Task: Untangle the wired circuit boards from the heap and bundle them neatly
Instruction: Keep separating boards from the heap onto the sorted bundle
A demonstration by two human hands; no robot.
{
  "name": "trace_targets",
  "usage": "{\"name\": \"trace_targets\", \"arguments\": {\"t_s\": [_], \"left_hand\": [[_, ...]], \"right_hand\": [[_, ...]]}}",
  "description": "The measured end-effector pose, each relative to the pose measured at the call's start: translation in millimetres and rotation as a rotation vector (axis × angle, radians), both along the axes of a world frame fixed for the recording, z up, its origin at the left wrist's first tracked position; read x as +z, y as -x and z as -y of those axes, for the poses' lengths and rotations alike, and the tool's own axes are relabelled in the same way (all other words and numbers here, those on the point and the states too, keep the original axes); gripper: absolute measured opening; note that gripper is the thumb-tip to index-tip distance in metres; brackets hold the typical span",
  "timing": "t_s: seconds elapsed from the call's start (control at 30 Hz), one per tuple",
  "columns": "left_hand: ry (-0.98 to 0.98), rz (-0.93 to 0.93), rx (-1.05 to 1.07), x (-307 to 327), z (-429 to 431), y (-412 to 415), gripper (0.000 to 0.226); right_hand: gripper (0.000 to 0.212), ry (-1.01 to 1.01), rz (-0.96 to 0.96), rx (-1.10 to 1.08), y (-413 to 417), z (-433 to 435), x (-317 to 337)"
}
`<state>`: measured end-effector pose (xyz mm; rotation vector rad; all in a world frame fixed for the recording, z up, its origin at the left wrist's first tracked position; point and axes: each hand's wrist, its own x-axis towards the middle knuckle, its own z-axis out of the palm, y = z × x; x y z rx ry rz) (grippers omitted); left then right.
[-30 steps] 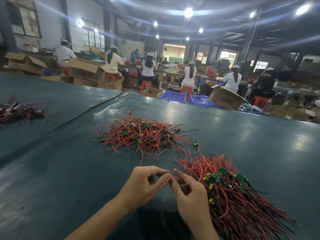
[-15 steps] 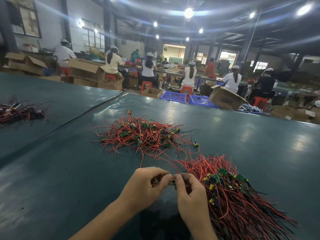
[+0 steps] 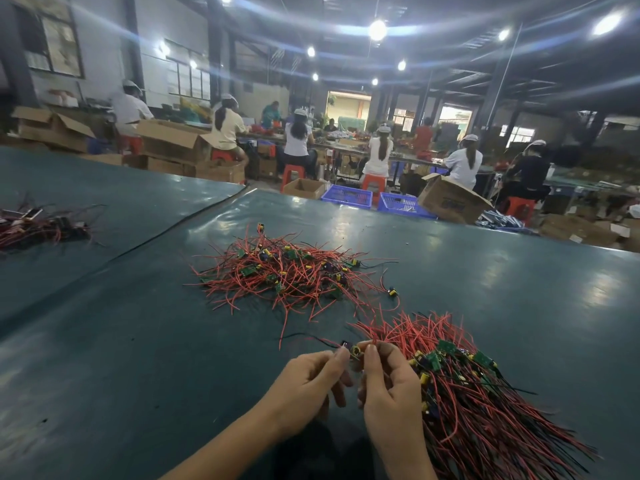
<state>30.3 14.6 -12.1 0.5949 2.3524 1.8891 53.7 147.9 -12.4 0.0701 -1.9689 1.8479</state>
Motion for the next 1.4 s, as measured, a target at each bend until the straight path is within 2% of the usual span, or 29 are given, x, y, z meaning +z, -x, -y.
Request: {"name": "trace_targets", "arguments": {"t_s": [0.07, 0.2, 0.4, 0.53, 0.6, 0.73, 0.83, 1.0, 1.13, 1.3, 1.37, 1.4], "left_hand": [[-0.057, -0.002, 0.025, 2, 0, 1, 0.067], [-0.048, -0.181, 0.075, 1, 2, 1, 0.059], [-0.142, -0.068, -0.018, 5, 0, -2, 0.037], [-0.136, -0.106, 0.022, 5, -2, -5, 0.035], [-0.149, -0.148, 0.079, 6, -3, -5, 0.044], [-0.180, -0.224, 0.118, 7, -4, -7, 0.050], [-0.204, -0.262, 0.165, 8, -2, -8, 0.051], [-0.178, -0.311, 0.155, 6, 1, -6, 0.045], [-0.133, -0.258, 0.107, 1, -2, -9, 0.040], [-0.123, -0.247, 0.123, 2, -3, -7, 0.029], [-0.112, -0.248, 0.131, 3, -2, -6, 0.022], [-0.104, -0.249, 0.131, 3, -2, -6, 0.020]], "right_hand": [[0.018, -0.015, -0.008, 0.015, -1, 3, 1], [0.016, -0.036, 0.000, 0.026, -2, 4, 2], [0.016, 0.040, 0.008, 0.052, -5, 4, 7], [0.016, 0.052, 0.009, 0.087, -8, 8, 11], [0.014, 0.175, 0.070, 0.044, -7, 9, 10], [0.012, 0.569, 0.258, -0.011, -2, 12, 14], [0.015, 0.771, 0.318, -0.051, 2, 6, 20], [0.016, 0.889, 0.270, -0.127, 4, -16, 22], [0.016, 0.815, 0.179, -0.154, 5, -19, 20], [0.019, 0.477, 0.181, -0.040, -1, 0, 14], [0.012, 0.389, 0.153, 0.040, -3, 10, 12], [0.017, 0.363, 0.130, 0.057, -3, 12, 10]]}}
